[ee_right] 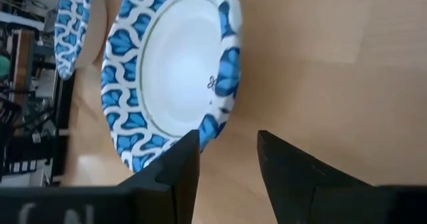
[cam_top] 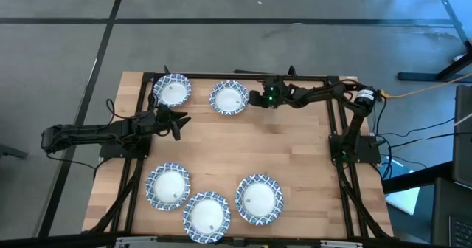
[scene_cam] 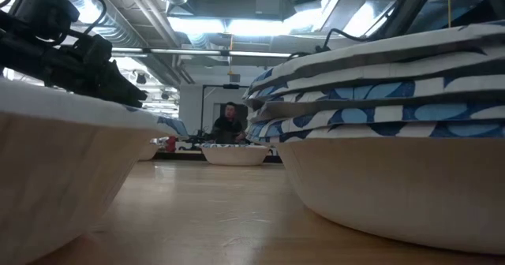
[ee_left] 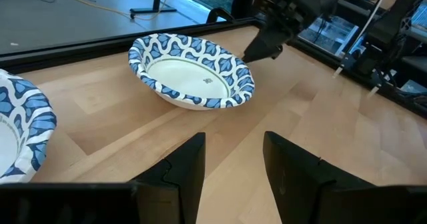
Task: Nest bowls inside each other
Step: Stack the blue patterned bowl on the blue patterned bowls
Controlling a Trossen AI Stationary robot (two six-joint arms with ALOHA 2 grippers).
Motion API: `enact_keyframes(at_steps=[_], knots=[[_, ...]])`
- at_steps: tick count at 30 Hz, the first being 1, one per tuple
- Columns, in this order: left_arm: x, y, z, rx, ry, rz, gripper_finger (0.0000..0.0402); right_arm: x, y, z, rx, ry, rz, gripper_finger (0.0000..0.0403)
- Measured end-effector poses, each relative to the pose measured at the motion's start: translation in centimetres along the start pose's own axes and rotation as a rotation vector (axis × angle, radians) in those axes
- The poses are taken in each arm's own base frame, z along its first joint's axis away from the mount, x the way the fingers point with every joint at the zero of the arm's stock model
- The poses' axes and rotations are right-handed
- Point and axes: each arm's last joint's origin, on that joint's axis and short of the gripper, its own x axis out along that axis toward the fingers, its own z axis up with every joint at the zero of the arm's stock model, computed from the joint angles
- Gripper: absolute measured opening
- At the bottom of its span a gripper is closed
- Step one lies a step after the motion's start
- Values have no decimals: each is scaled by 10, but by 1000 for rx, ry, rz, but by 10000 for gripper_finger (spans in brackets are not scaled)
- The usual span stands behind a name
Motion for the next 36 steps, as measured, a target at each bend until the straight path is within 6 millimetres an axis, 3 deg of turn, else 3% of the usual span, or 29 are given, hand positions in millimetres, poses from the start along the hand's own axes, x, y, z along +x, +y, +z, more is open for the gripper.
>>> enact_keyframes(at_steps=[12, 27, 36], knots=[[0, 0, 0, -3, -2, 3, 146, -1, 19, 19, -32, -51, 24, 151], [0, 0, 0, -7, 0, 1, 146, -1, 15, 18, -40, -28, -59, 151], [0, 0, 0, -6, 1, -1, 146, 19, 7, 12, -23, -11, -29, 152]])
